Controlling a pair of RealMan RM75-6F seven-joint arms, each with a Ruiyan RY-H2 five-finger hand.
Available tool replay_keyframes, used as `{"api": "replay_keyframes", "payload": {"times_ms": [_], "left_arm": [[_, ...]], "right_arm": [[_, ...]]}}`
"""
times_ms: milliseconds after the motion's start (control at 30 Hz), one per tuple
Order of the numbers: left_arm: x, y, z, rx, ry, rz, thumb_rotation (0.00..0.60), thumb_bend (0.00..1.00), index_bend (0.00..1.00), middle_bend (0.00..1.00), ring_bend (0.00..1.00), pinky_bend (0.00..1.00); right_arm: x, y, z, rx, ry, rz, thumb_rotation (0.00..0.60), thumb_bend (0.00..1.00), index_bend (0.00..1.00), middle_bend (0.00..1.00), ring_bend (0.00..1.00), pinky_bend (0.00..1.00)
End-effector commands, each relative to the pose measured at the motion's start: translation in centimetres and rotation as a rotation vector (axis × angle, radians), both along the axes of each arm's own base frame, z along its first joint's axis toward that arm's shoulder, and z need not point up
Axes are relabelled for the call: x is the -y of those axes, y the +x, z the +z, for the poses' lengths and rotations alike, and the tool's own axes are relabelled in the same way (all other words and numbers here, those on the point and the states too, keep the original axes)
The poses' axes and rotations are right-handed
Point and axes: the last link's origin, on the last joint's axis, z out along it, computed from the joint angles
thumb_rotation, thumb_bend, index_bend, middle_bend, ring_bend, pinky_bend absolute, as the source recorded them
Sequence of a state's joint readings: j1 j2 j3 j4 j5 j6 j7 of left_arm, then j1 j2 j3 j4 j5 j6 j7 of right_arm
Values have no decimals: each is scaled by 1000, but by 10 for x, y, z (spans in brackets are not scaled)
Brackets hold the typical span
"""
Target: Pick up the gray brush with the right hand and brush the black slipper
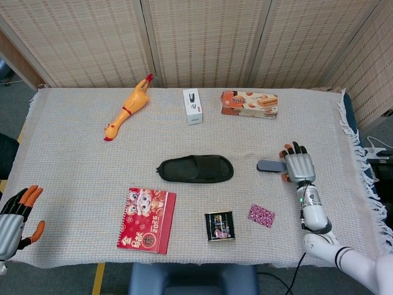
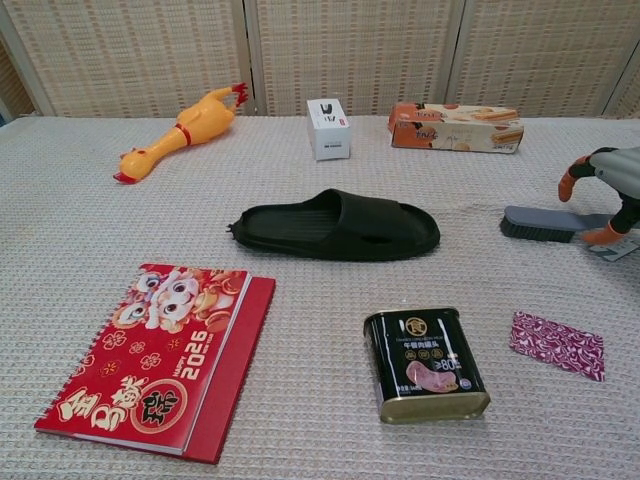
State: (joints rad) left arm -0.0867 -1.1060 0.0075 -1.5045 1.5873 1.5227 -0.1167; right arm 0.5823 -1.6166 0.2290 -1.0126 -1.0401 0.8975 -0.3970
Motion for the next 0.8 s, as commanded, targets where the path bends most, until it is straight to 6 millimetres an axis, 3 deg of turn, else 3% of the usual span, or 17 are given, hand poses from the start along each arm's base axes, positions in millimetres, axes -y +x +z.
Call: {"api": "replay_keyframes", "payload": {"times_ms": [33, 200, 600, 800], "left_arm": [[0, 0, 0, -1, -2, 1, 600, 465, 0, 0, 0, 125], [-2, -2, -1, -2, -19, 7, 600, 486, 0, 0, 0, 182], [3, 2, 1, 5, -2, 10, 600, 491, 0, 0, 0, 236], [4, 3, 1, 20, -28, 22, 600, 488, 0, 0, 0, 253]], "right_arm": [[5, 2, -5, 9, 6, 3, 600, 151, 236, 143, 13, 136], [9, 5, -13, 9, 43, 4, 600, 162, 305, 145, 41, 152], [15, 7, -12, 23, 15, 4, 600, 178, 408, 276, 227, 404], [14, 6, -15, 9, 13, -3, 600, 185, 518, 342, 348, 533]]}}
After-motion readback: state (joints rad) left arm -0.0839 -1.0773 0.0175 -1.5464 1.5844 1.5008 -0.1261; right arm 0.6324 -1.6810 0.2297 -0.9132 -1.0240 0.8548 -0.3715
